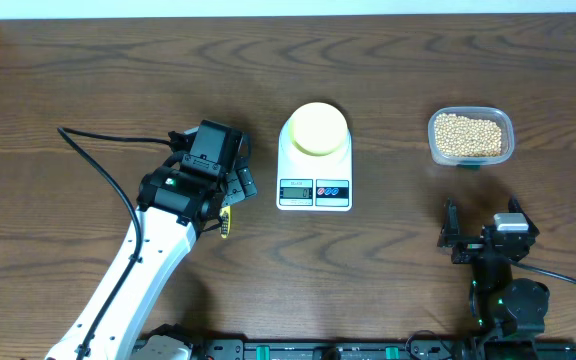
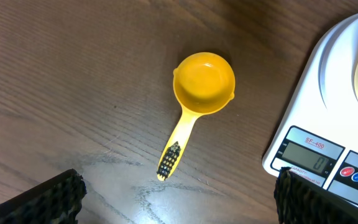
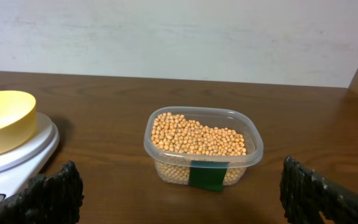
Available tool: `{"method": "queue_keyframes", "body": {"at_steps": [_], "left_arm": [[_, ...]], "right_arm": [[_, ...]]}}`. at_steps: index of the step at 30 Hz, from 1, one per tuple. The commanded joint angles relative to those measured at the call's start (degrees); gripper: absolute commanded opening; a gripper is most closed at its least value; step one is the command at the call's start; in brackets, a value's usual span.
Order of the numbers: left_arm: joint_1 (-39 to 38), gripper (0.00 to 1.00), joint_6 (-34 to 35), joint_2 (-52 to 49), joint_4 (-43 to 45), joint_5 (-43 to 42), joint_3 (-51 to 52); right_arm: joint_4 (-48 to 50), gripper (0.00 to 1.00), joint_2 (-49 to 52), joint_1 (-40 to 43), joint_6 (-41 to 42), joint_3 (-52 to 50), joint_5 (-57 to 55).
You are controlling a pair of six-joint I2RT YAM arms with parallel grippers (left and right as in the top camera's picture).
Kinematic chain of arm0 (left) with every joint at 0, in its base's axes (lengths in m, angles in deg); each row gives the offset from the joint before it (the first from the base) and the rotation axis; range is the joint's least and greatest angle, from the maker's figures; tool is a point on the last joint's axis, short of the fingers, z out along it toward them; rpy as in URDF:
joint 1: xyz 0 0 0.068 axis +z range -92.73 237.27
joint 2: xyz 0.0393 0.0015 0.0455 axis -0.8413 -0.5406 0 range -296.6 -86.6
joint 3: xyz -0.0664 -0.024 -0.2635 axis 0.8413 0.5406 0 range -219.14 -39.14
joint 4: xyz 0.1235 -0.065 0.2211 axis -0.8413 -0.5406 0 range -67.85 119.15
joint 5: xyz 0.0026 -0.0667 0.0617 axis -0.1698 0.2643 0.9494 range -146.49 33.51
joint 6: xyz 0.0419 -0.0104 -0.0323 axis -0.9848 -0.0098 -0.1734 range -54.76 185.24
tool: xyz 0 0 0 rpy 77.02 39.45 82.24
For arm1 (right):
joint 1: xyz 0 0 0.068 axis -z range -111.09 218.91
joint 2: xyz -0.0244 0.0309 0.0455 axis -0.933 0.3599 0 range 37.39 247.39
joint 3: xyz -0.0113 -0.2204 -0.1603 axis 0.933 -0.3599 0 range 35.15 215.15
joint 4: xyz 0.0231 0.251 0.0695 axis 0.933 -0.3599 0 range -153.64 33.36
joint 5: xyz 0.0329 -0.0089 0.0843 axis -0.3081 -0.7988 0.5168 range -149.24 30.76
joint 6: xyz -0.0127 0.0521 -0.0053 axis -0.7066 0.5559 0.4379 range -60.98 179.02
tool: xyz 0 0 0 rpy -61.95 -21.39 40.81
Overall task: Scoop item into bowl and weigh 50g on scale
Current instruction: 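Hover the left gripper above the yellow scoop's handle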
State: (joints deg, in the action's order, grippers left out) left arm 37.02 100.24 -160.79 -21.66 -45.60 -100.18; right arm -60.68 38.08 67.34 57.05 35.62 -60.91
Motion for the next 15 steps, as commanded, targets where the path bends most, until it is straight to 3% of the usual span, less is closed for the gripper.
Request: {"method": "queue_keyframes", "body": {"at_steps": [1,15], "left_arm": [[0.3,0.99,0.9,-0.2,-0.2,1.4,0.8],[0.3,1.00,0.9,-0.2,-0.2,2.0,0.8]], "right_arm": [[-0.2,0.99,-0.3,0.4,-0.5,-0.2,0.2],[-0.2,0.99,-0.3,0.4,-0.5,-0.2,0.2]]}}
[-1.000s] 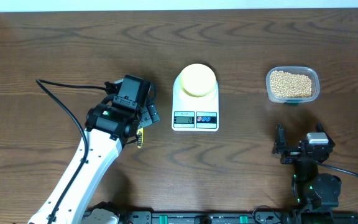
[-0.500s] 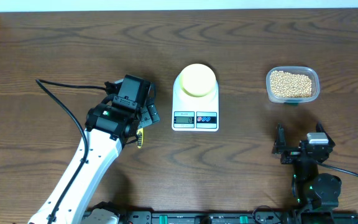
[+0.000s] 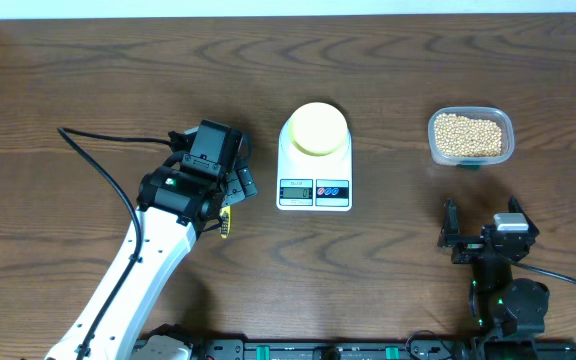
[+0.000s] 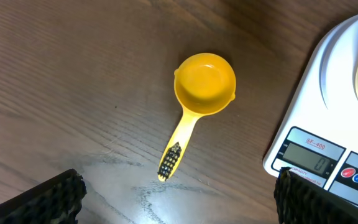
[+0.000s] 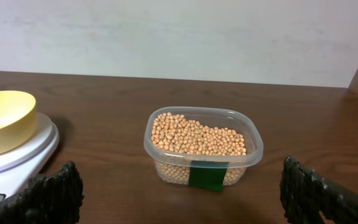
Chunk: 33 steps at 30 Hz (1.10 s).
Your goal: Scoop item into bowl and weigh 50g on scale
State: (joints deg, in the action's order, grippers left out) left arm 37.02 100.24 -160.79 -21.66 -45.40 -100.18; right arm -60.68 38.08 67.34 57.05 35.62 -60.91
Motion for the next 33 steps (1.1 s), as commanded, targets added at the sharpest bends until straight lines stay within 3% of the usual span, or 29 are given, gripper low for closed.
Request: {"method": "queue_keyframes", "body": {"at_steps": [1,12,19,23,26,33], "left_arm": [[0.3,1.00,0.9,-0.2,-0.2,1.8,0.8],[0.3,0.99,0.9,-0.2,-0.2,1.1,0.8],[0.3,1.00,0.3,-0.2,-0.6,-8.0,0.8],[0.3,0.98,-7.1,-0.2,-0.6,-20.3,0.8],[0.3,0.98,-8.0,-0.2,-0.6,-28.5,0.8],[0.3,0.98,-18.6,-0.2,2.1,-26.9,0.8]], "right_arm": [[-0.2,0.99,-0.3,0.4,-0.5,-0.2,0.2],[-0.2,0.99,-0.3,0.4,-0.4,-0.2,0.2],[-0.2,0.99,-0.3,0.4,-0.4,-0.2,0.2],[-0.2,0.99,-0.3,0.4,-0.4,-0.2,0.2],[-0.2,0.99,-0.3,0.4,-0.5,-0.2,0.2],[-0.2,0.99,-0.3,0.4,-0.4,-0.2,0.2]]}}
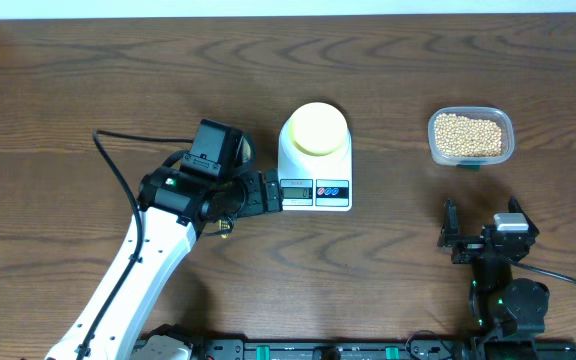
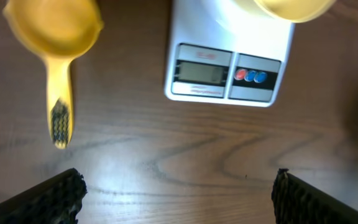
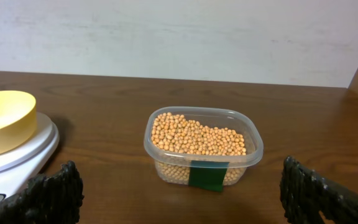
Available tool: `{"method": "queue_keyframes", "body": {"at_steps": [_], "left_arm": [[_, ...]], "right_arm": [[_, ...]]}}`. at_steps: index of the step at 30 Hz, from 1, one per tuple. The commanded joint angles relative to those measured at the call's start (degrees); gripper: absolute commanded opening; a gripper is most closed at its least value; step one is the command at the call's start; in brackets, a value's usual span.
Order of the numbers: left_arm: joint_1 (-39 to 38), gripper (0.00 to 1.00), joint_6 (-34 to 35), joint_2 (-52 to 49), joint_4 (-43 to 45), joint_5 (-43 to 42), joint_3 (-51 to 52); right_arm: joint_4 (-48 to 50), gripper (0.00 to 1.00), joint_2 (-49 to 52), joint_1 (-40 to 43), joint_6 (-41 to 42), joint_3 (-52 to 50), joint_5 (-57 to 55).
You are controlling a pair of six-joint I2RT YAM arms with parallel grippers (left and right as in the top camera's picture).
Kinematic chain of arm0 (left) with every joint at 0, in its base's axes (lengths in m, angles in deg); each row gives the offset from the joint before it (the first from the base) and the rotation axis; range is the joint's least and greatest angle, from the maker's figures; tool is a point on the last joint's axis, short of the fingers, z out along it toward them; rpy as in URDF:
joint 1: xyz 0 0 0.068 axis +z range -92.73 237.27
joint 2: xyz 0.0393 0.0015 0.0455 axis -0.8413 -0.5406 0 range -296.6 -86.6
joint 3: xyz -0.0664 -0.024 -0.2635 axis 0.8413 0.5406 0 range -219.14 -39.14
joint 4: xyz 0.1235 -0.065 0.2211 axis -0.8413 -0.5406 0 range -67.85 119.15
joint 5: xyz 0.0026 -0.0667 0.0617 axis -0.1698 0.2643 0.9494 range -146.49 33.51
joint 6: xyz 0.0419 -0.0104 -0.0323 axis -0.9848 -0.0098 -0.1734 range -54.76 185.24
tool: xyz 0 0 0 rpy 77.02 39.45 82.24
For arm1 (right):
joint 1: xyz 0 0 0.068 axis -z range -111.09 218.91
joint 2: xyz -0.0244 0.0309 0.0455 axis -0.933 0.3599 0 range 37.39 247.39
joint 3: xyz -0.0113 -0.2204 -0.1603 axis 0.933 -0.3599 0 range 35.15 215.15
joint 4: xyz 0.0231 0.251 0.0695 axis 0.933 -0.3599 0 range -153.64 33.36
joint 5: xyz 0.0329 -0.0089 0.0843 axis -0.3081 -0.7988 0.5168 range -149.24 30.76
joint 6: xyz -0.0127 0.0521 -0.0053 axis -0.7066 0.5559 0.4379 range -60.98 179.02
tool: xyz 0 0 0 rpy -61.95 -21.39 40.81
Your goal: Scoop item into bowl and weigh 50g on scale
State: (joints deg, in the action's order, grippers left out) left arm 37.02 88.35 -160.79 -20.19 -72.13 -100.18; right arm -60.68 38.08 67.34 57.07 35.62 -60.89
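A yellow scoop [image 2: 56, 37] lies on the table left of the white scale [image 2: 227, 70], its handle pointing toward the near edge. The scale's display [image 2: 197, 72] is too blurred to read. A yellow bowl [image 1: 315, 129] stands on the scale. My left gripper [image 2: 176, 205] hangs open over bare wood in front of the scale, right of the scoop, and holds nothing. A clear tub of soybeans [image 3: 204, 144] with a green label stands at the far right. My right gripper [image 3: 179, 205] rests open, low and short of the tub. In the overhead view the left arm hides most of the scoop.
The left arm's black cable [image 1: 118, 180] loops over the table at the left. The wooden table [image 1: 398, 60] runs up to a white wall [image 3: 185, 31] at the back. The right arm's base [image 1: 508, 300] sits at the near right edge.
My left gripper has swung to the right. The scoop, centred in the left wrist view before, now sits at its upper left, with the scale in the middle. The right arm is unchanged.
At both earlier moments my left gripper hung open above the scoop, and the scoop lay still beside the scale. Now the gripper is off to the right, in front of the scale. The scoop, bowl, tub and right arm have stayed put.
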Motion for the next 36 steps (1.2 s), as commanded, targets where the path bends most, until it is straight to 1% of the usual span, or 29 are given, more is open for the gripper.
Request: {"method": "queue_keyframes", "body": {"at_steps": [1,3,7,10,14,17,20,23,31,36], "left_arm": [[0.3,0.98,-6.4,-0.2,0.8,1.0,0.8],[0.3,0.98,-6.5,-0.2,1.8,2.7,0.8],[0.0,0.98,-7.3,-0.2,4.0,2.1,0.8],[-0.3,0.98,-12.1,-0.2,4.2,-0.6,0.8],[-0.4,0.98,-13.9,-0.2,4.1,-0.9,0.8],[-0.5,0.98,-21.0,-0.2,4.3,-3.8,0.8],[-0.5,0.98,-23.3,-0.2,5.0,-3.8,0.8],[-0.5,0.98,-23.5,-0.2,6.5,-3.7,0.8],[-1.3,0.98,-23.3,-0.4,7.8,0.5,0.8],[-4.2,0.98,-20.9,-0.4,8.3,6.8,0.8]], "right_arm": [[-0.2,0.99,-0.3,0.4,-0.5,-0.2,0.1],[-0.2,0.99,-0.3,0.4,-0.5,-0.2,0.1],[-0.2,0.99,-0.3,0.4,-0.5,-0.2,0.1],[-0.2,0.99,-0.3,0.4,-0.5,-0.2,0.1],[-0.2,0.99,-0.3,0.4,-0.5,-0.2,0.1],[-0.2,0.99,-0.3,0.4,-0.5,-0.2,0.1],[-0.2,0.99,-0.3,0.4,-0.5,-0.2,0.1],[-0.2,0.99,-0.3,0.4,-0.5,-0.2,0.1],[-0.2,0.99,-0.3,0.4,-0.5,-0.2,0.1],[-0.2,0.99,-0.3,0.4,-0.5,-0.2,0.1]]}}
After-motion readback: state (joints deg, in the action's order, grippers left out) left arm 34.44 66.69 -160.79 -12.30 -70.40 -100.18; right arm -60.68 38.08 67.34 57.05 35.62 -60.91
